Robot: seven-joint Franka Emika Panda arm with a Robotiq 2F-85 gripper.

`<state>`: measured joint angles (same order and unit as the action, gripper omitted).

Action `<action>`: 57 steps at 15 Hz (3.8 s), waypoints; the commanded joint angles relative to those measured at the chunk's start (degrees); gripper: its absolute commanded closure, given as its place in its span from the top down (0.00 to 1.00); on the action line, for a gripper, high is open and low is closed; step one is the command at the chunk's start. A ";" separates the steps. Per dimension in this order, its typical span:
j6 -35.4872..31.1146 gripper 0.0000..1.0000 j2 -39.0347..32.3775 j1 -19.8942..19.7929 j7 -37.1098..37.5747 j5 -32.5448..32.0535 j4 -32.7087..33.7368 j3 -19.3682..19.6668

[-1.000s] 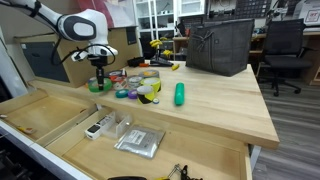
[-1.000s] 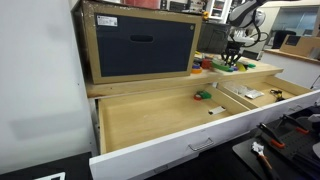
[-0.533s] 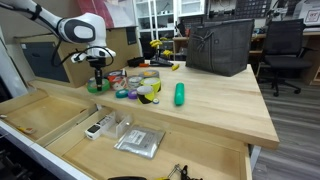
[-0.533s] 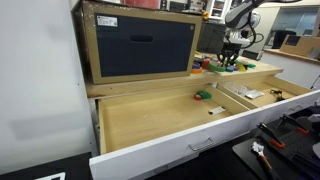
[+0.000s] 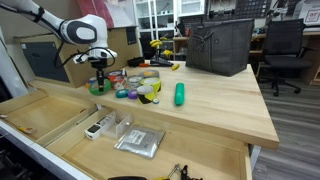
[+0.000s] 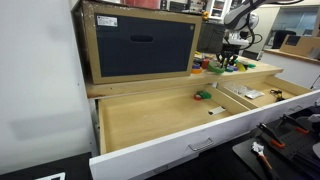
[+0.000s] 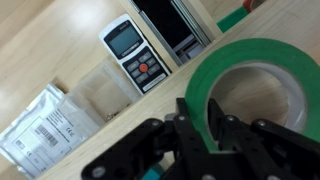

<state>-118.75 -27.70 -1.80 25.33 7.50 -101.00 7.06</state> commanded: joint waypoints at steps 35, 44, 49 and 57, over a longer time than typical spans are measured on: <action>-5.43 0.06 -0.73 0.10 7.08 -3.80 -2.72 1.38; -7.30 0.06 -1.28 1.25 7.65 -3.56 -1.42 0.86; -7.96 0.06 -1.83 2.82 7.99 -3.80 -0.36 0.44; -13.49 0.92 0.95 3.12 5.91 -4.49 -3.55 0.84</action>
<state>-129.12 -29.26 1.21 31.95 3.49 -102.25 7.55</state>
